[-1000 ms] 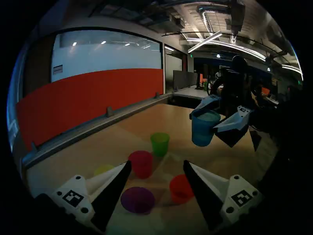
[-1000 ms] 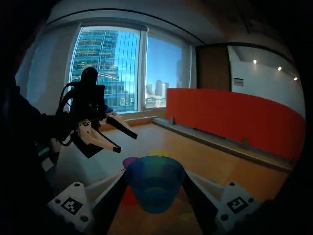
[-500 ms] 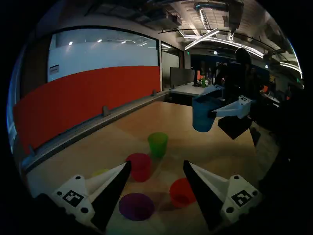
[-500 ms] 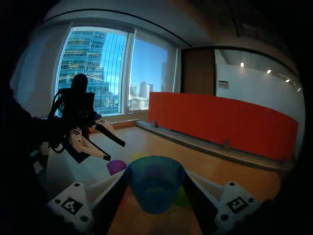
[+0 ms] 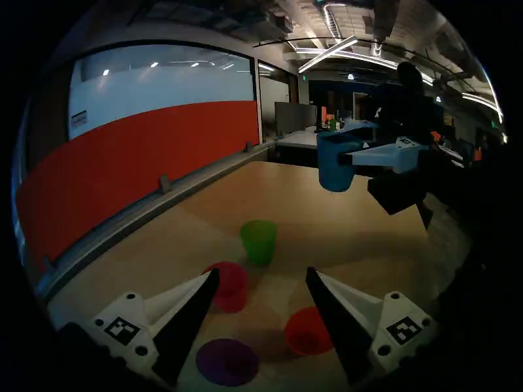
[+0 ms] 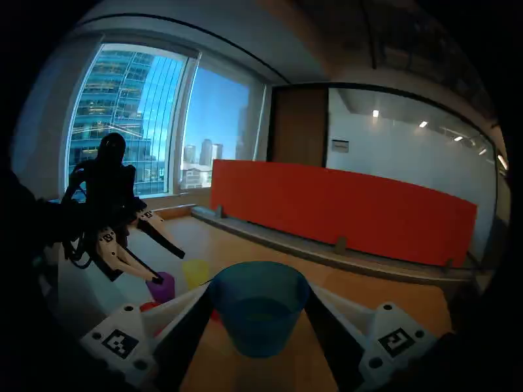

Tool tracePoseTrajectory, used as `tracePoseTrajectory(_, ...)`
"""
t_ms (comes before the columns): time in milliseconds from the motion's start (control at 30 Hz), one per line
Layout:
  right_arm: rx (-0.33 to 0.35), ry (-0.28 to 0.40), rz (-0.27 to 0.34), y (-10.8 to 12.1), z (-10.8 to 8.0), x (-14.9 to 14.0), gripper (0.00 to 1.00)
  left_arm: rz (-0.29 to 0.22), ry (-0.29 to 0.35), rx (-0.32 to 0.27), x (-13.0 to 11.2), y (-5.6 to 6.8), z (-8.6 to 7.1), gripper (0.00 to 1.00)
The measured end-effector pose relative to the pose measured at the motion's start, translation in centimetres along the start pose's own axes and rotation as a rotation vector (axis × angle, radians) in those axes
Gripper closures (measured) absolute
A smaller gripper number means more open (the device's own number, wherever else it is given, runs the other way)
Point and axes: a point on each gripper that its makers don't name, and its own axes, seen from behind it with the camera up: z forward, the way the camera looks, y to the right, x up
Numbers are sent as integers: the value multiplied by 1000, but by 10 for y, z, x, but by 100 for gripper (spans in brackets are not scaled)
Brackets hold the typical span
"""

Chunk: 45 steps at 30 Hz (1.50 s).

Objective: Pour water

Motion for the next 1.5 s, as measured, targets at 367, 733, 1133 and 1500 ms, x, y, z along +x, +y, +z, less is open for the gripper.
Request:
tracePoseTrajectory(367, -80, 13, 8, 24, -7, 12, 8, 20, -63, -21, -2, -4, 22, 2)
tracePoseTrajectory(733, -110, 17, 9, 34, -13, 14, 8, 33, -149, -42, -10, -7, 47, 2)
tracePoseTrajectory(1133, -113, 14, 13, 41, -13, 10, 8, 34, -290, -86, -19, -3, 85, 2)
tracePoseTrajectory(1500, -117, 7, 20, 49, -14, 3, 8, 24, -371, -105, -23, -4, 117, 2)
